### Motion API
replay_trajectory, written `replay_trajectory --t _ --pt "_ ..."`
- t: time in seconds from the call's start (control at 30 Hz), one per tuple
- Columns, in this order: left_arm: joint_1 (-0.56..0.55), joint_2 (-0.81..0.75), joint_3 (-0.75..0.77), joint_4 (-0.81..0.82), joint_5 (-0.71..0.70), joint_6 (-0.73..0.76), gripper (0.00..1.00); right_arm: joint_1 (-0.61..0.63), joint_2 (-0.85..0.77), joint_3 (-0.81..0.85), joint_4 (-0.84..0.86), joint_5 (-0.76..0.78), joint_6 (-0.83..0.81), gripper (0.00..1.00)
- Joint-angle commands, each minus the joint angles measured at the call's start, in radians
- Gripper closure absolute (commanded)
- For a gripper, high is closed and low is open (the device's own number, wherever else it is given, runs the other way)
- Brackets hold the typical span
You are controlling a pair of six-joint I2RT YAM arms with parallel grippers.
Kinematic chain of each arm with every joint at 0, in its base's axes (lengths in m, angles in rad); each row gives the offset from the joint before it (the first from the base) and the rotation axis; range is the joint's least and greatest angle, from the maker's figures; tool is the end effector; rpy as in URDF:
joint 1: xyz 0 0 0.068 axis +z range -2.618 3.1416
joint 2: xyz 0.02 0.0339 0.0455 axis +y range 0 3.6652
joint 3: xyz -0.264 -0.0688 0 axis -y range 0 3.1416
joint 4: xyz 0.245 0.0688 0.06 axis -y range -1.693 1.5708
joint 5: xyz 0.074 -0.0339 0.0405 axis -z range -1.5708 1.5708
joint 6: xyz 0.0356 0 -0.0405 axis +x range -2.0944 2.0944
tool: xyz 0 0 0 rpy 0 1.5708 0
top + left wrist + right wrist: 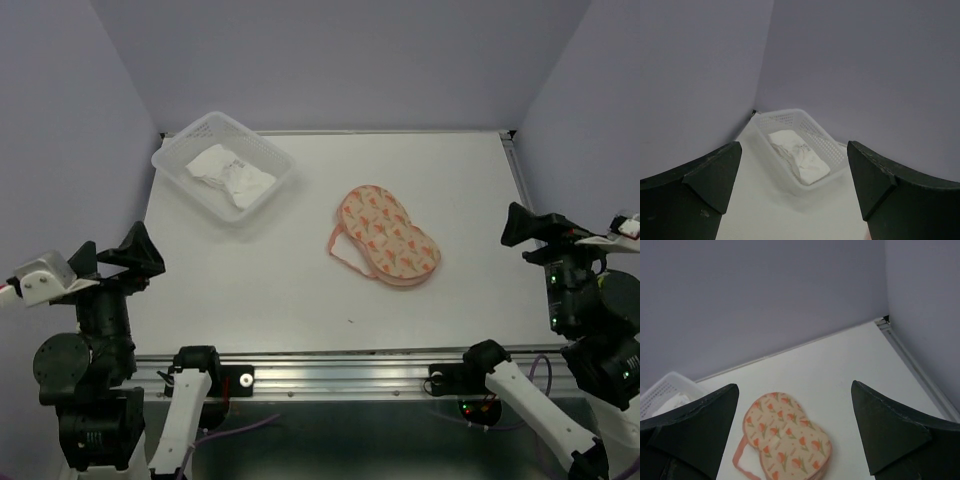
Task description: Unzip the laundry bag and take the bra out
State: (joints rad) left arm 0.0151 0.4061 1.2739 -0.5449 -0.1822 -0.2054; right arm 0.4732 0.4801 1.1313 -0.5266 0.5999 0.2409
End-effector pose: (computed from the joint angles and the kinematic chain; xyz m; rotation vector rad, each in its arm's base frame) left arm -0.0066 0.0064 0.4781 -0.2937 1.2187 -0.0510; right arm 0.0509 0.0035 0.4445 0.3220 1.4340 0.1474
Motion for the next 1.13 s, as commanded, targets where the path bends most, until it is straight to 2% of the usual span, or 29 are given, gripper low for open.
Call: replay_trajectory --t 0.0,0.03,0.27,1.1 --pt "-0.010 -0.048 0.042 -0.026 -0.153 0.031 0.01 0.005 -0.054 0.013 -0.043 0.074 -0.075 0.00" --pt "-0.044 -0.058 0.042 -0.026 -0.175 0.031 0.01 0.005 -0.066 0.010 -0.038 0.075 -0.081 0.00" --pt "-0.076 -0.113 0.039 -0.024 -0.261 0.018 0.01 0.005 -0.086 -0.007 -0.033 0.078 -0.077 0.00" --pt "-0.144 -0.167 -0.048 0.060 -0.364 0.021 0.01 0.005 -0.035 -0.027 0.025 0.044 -0.086 0.00"
